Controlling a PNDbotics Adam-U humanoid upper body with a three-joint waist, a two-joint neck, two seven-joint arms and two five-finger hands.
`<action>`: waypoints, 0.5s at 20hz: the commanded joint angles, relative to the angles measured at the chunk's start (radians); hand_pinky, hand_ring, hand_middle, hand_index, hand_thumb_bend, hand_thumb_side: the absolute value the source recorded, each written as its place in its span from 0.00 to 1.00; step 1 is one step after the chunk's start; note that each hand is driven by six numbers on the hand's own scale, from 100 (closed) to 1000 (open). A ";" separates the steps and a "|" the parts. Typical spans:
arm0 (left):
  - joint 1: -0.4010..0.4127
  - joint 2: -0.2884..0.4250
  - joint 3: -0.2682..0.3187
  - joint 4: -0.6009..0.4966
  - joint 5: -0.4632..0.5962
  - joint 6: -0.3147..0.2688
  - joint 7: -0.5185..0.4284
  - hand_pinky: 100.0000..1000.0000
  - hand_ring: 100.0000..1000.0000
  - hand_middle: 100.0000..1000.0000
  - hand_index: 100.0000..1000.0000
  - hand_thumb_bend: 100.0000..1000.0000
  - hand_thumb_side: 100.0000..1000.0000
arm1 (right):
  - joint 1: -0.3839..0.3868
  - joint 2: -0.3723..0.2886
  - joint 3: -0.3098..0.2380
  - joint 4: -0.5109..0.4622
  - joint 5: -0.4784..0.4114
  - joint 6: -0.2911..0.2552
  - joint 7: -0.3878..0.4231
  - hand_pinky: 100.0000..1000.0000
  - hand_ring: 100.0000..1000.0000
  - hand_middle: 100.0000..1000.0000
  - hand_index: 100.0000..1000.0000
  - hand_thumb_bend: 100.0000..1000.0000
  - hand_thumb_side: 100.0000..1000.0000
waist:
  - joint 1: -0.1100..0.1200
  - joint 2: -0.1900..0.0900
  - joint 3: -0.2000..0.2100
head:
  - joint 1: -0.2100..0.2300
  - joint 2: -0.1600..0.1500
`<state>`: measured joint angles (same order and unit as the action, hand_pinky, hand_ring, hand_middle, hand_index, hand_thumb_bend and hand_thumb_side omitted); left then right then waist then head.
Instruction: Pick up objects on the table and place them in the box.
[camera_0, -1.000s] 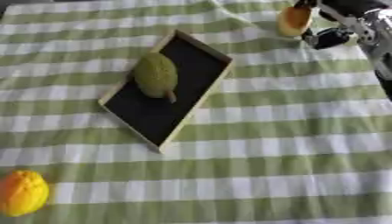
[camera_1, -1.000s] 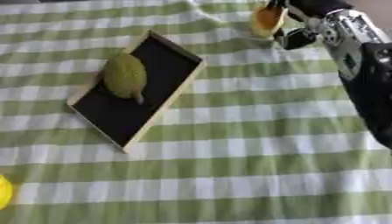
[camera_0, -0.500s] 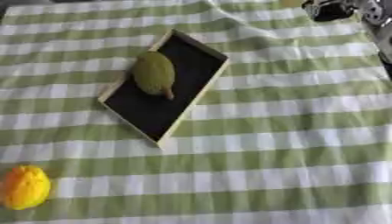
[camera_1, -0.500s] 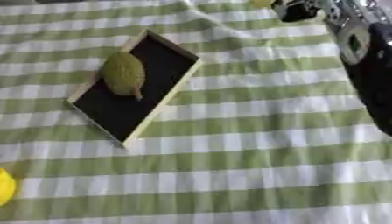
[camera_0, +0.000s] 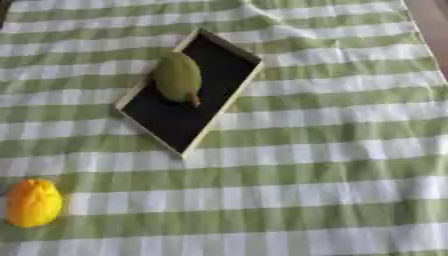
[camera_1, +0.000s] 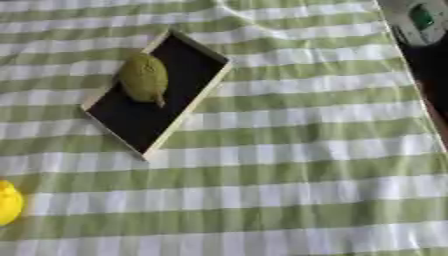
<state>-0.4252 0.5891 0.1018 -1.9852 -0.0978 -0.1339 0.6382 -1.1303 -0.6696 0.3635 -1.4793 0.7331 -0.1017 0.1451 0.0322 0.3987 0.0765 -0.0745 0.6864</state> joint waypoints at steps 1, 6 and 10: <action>-0.023 0.025 0.000 -0.015 0.001 -0.005 -0.008 0.84 0.75 0.71 0.89 0.57 0.45 | -0.033 0.058 0.036 -0.050 -0.044 -0.007 0.061 0.82 0.71 0.52 0.59 0.00 0.00 | -0.002 -0.033 0.008 | -0.012 0.009; -0.029 0.023 -0.001 -0.015 0.000 -0.013 -0.010 0.84 0.75 0.71 0.89 0.57 0.45 | -0.035 0.187 0.087 -0.054 -0.023 -0.024 0.106 0.81 0.70 0.52 0.59 0.00 0.00 | -0.005 -0.042 0.021 | -0.028 0.013; -0.027 0.021 -0.003 -0.015 -0.001 -0.015 -0.012 0.84 0.75 0.71 0.89 0.57 0.45 | -0.023 0.285 0.111 -0.022 0.042 -0.022 0.105 0.81 0.70 0.52 0.59 0.00 0.00 | -0.005 -0.044 0.025 | -0.049 0.013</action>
<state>-0.4423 0.5889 0.0958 -1.9852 -0.0978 -0.1448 0.6278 -1.1389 -0.4026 0.4750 -1.5014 0.7530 -0.1215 0.2480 0.0245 0.3806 0.0998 -0.1159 0.6946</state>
